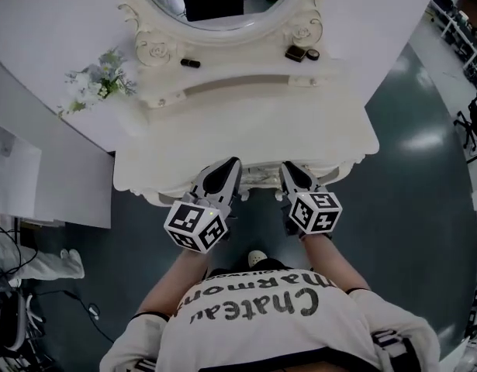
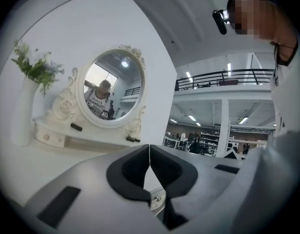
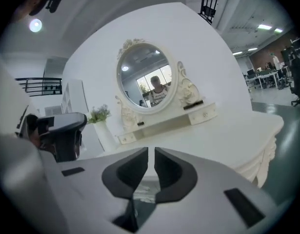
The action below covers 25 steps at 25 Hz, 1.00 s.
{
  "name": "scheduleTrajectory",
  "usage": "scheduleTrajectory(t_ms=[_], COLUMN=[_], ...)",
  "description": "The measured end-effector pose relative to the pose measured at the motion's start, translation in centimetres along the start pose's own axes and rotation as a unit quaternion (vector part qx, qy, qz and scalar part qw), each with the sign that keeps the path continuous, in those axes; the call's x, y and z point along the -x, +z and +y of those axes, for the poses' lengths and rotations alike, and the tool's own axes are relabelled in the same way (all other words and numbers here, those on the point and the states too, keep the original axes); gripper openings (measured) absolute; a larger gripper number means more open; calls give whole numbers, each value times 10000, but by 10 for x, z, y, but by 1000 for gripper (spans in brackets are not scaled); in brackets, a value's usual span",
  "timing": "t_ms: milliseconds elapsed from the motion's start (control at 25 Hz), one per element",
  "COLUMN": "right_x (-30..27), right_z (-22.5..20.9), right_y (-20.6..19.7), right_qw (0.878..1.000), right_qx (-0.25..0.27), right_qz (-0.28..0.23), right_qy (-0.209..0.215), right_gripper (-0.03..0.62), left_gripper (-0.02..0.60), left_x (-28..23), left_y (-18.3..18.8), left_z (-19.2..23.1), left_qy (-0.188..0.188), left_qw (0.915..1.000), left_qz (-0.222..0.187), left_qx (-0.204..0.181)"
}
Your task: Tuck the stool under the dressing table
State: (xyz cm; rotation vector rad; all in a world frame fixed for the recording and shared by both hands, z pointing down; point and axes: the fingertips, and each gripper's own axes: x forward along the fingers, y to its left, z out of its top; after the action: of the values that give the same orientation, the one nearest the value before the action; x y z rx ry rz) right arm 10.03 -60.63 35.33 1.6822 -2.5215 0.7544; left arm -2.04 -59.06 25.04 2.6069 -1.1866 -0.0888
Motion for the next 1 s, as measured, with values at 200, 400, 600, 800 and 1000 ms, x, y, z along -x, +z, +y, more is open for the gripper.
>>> scheduleTrajectory(t_ms=[200, 400, 600, 800, 1000], right_x=[16, 37, 58, 64, 64], right_z=[47, 94, 130, 134, 127], right_y=[92, 151, 180, 169, 160], right_qw=[9938, 9862, 9772, 9749, 9767], right_qx=[-128, 297, 1133, 1586, 1602], right_qz=[-712, -862, -918, -774, -663], right_qy=[847, 1379, 1543, 1358, 1264], right_gripper=[55, 54, 55, 54, 54], left_gripper=[28, 28, 28, 28, 28], left_x=[9, 27, 33, 44, 48], left_y=[57, 98, 115, 112, 101], left_z=[-12, -15, -24, -28, -30], left_qy=[-44, 62, 97, 126, 90], left_qw=[9993, 9986, 9986, 9989, 9993], left_qz=[-271, -450, -198, -163, -156], left_qx=[-250, -267, -472, -418, -324])
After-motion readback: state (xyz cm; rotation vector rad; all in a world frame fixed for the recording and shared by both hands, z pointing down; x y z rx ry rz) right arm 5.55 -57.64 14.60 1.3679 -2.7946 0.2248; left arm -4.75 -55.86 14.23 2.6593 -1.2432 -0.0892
